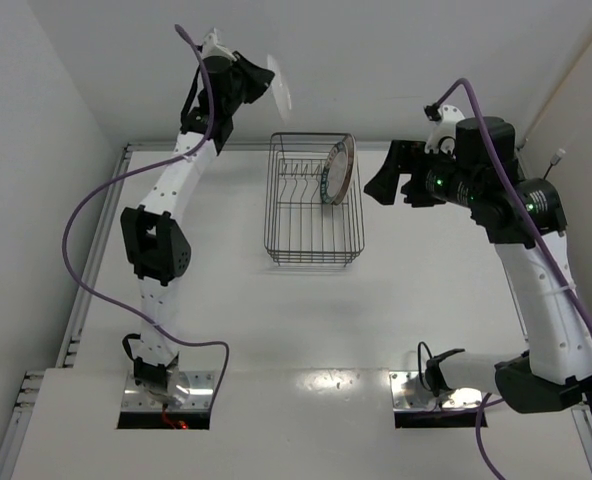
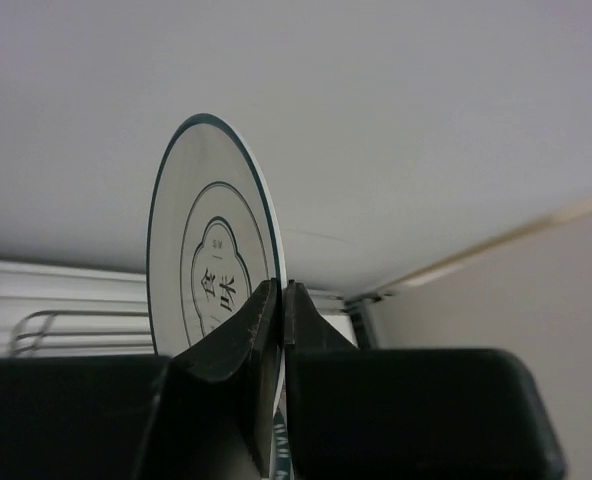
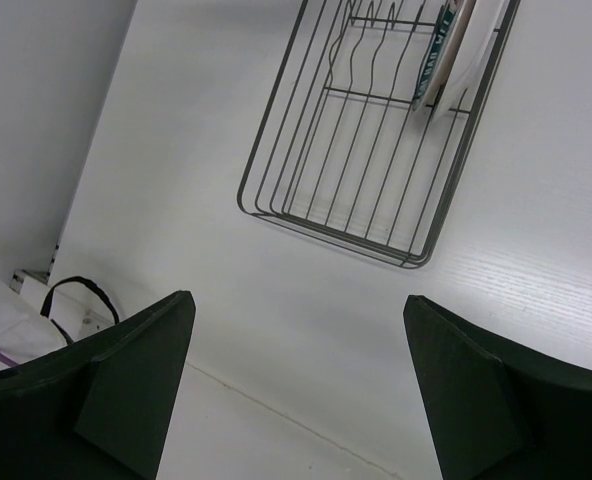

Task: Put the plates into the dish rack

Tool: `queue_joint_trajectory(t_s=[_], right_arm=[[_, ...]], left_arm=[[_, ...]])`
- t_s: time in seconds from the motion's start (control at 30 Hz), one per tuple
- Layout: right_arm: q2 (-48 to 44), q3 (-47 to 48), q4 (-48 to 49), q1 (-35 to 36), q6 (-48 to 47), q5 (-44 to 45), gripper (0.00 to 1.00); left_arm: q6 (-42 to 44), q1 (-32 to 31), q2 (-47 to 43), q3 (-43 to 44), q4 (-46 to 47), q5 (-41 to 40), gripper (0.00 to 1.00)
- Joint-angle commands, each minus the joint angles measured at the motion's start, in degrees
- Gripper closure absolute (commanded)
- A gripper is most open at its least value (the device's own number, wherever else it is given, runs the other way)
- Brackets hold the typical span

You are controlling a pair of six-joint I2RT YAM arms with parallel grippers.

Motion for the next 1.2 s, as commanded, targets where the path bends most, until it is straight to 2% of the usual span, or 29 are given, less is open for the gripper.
queue_joint_trajectory(t_s=[0.0,0.17,0.27,0.53,0.73,0.93,1.17], right_arm=[[-0.33,-0.17,0.60,-0.24,-0.53,0.07,0.17],[-0.86,-0.17,0.07,-0.24,-0.53,0.60,0.17],[-0.86,-0.17,-0.46,-0.24,-0.53,1.13,0.17],[-0.86,-0.17,-0.98,-0.24,-0.53,1.65,0.17],[0.29,0.35,-1.50,-0.24,-0.53,1.13,0.17],[0.81,0.35,-1.51,-0.24,-0.53,1.13,0.17],[0.29,-0.17,-1.51,-0.24,-0.53,1.65,0.17]], left_arm=[[-8.99,-1.37,1.11,1.41,16.36,9.40,1.00],[-11.99,-3.12,2.25,-1.14,20.16,13.62,1.00],[-11.12,-3.12,2.25,-2.37,17.80,14.86,1.00],[-10.58,-3.12,-3.99,-15.62,16.21,16.17,1.00],[-10.05,-4.18,-5.83,-21.78,14.89,15.12,1.00],[-10.58,-4.18,-5.83,-23.90,15.42,15.12,1.00],[-10.58,-4.71,-5.83,-21.90,15.95,15.12,1.00]])
